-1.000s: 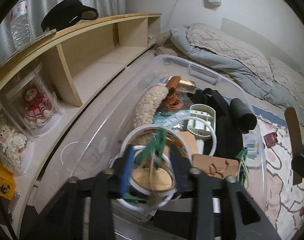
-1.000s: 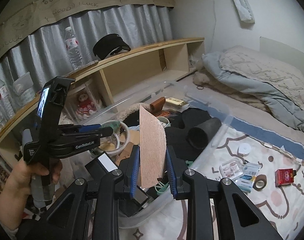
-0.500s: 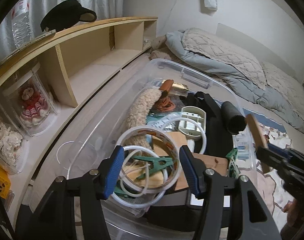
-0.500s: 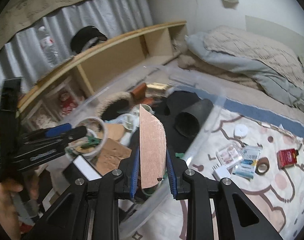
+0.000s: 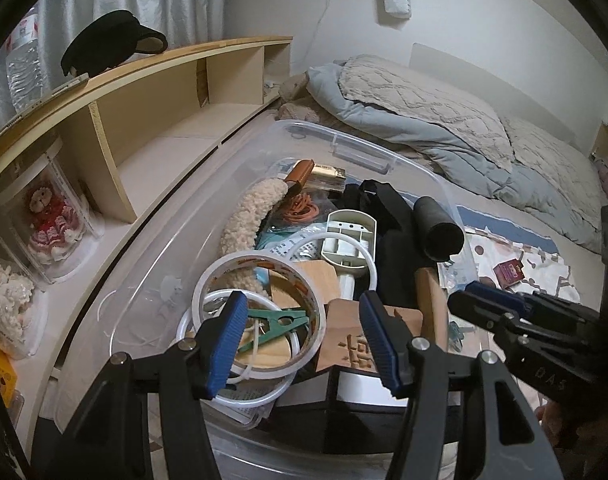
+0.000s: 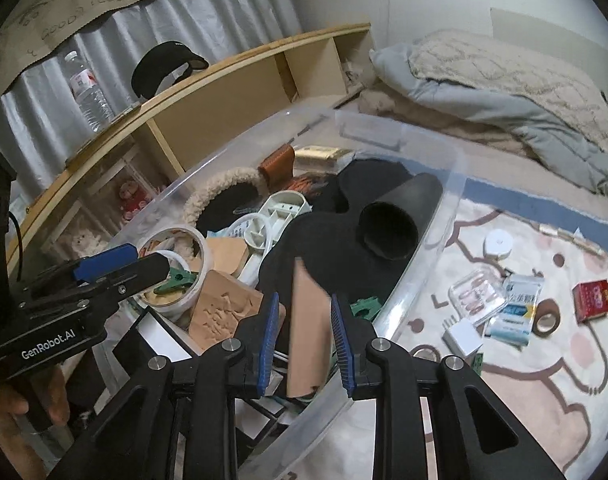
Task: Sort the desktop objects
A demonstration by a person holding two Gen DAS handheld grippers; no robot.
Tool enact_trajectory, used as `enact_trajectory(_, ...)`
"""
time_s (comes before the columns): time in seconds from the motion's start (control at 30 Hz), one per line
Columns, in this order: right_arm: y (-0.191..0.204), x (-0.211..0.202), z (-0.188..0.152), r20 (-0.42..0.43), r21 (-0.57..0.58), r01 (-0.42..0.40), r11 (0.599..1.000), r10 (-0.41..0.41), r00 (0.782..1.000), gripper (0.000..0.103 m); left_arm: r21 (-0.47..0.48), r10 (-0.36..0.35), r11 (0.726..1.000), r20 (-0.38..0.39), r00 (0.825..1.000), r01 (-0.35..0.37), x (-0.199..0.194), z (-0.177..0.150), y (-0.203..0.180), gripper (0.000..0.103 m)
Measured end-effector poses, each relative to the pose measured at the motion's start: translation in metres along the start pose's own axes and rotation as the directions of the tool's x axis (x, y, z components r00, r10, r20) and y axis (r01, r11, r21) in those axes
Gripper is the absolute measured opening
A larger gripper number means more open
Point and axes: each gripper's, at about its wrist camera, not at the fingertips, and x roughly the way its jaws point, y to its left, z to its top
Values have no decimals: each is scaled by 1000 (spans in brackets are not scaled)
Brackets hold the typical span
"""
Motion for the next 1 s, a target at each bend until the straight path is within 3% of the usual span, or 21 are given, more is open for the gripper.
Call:
enact_trajectory(0.3, -4, -14, 4, 68, -4, -50, 999, 51, 996, 27, -9, -3, 1000, 3, 1000, 3, -2, 0, 2, 58)
enact_trajectory(0.37, -2, -20, 4, 102, -29, -37, 999, 40, 994, 46, -12, -2, 1000, 5, 1000, 2, -4, -1, 3, 58)
enact_trajectory(0.4, -1, -23, 3, 117, -36, -30, 999, 34, 993, 76, -14, -2, 1000, 8, 1000, 2, -6, -1, 3, 58)
enact_trajectory(0.43, 0, -27, 3, 142, -43, -23, 999, 29, 989, 87, -16, -2, 1000, 11, 1000, 2, -7, -2, 3, 58)
enact_trajectory(0.6, -1, -39, 5, 176, -44, -11, 999, 18, 984, 87, -20, 2, 1000, 32, 999, -1, -17, -2, 1, 60)
enact_trajectory(0.67, -3, -44, 5, 190, -33, -4, 999, 10, 982, 88, -19, 14, 1000, 50, 999, -13, -23, -3, -2, 75)
enact_trajectory(0.73, -6, -50, 6, 202, -22, 1, 1000, 3, 979, 100, -12, 26, 1000, 78, 997, -25, -33, -3, -6, 81)
enact_trajectory(0.87, -9, -63, 6, 235, -31, 36, 999, -28, 971, 103, -1, 33, 999, 124, 992, -33, -50, -3, -14, 97)
enact_trajectory(1.0, -12, -73, 8, 242, -38, 65, 997, -54, 969, 103, 5, 27, 1000, 156, 987, -28, -63, -4, -21, 103)
